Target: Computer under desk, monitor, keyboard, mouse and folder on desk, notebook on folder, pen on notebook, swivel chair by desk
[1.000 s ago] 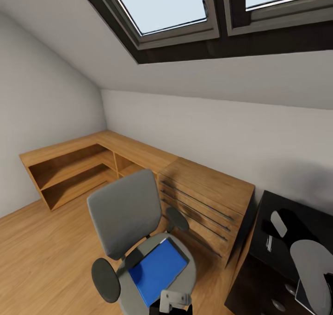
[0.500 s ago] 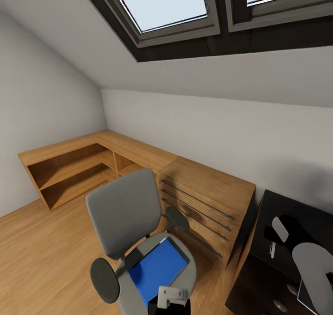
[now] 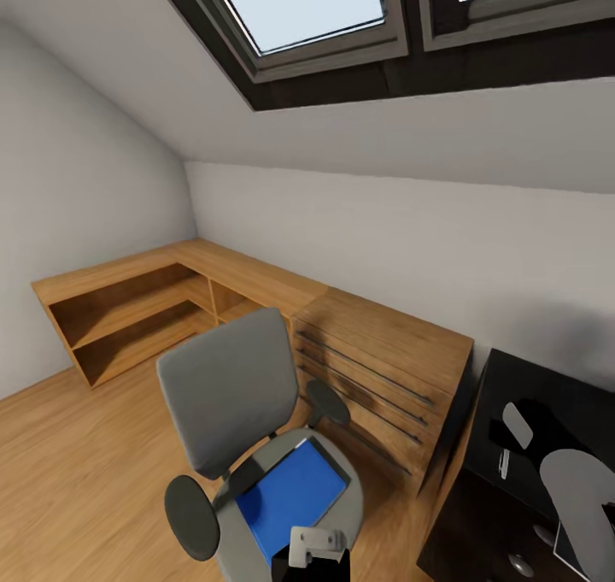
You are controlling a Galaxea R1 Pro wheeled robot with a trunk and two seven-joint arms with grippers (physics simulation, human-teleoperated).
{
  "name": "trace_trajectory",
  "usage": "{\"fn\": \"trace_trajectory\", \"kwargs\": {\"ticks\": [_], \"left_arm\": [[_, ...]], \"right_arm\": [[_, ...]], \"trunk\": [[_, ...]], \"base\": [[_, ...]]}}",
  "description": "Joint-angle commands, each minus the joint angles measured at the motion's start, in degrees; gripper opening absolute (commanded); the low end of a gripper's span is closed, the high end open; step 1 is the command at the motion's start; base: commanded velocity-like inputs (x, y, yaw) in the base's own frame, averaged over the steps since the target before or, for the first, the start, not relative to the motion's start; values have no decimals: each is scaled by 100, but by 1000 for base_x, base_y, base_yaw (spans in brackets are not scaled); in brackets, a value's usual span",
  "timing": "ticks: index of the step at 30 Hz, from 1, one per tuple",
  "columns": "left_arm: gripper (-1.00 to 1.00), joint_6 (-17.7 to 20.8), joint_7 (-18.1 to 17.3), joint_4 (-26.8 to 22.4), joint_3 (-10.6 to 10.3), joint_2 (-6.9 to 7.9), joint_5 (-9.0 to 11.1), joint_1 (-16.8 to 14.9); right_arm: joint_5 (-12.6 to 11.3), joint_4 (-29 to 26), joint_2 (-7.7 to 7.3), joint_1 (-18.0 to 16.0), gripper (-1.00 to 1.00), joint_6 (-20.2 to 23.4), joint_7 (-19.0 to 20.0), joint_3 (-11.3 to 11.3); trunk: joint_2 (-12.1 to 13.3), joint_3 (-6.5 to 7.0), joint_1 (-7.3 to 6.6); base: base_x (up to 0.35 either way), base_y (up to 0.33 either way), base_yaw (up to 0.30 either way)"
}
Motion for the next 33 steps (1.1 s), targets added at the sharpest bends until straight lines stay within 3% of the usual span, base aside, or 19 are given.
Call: {"fn": "trace_trajectory", "kwargs": {"ticks": [1,6,13,33], "left_arm": [[100,11,46,-10,-5,0,57,-2],[100,11,42,-10,-5,0,63,-2],[100,18,40,-179,-3,9,71,-2],[100,19,36,-240,-11,16,174,-2]], "right_arm": [[-66,9,1,-3,-100,-22,-36,-10],[-62,137,-12,-3,-100,-235,-43,-5],[-67,223,-148,-3,-100,-415,-45,-1],[-60,288,-161,-3,-100,-554,-45,5]], "trunk": [[-48,-26,24],[-249,-115,134],[-529,-241,288],[-1331,-600,727]], "base": [[0,0,0],[0,0,0],[0,0,0],[0,0,0]]}}
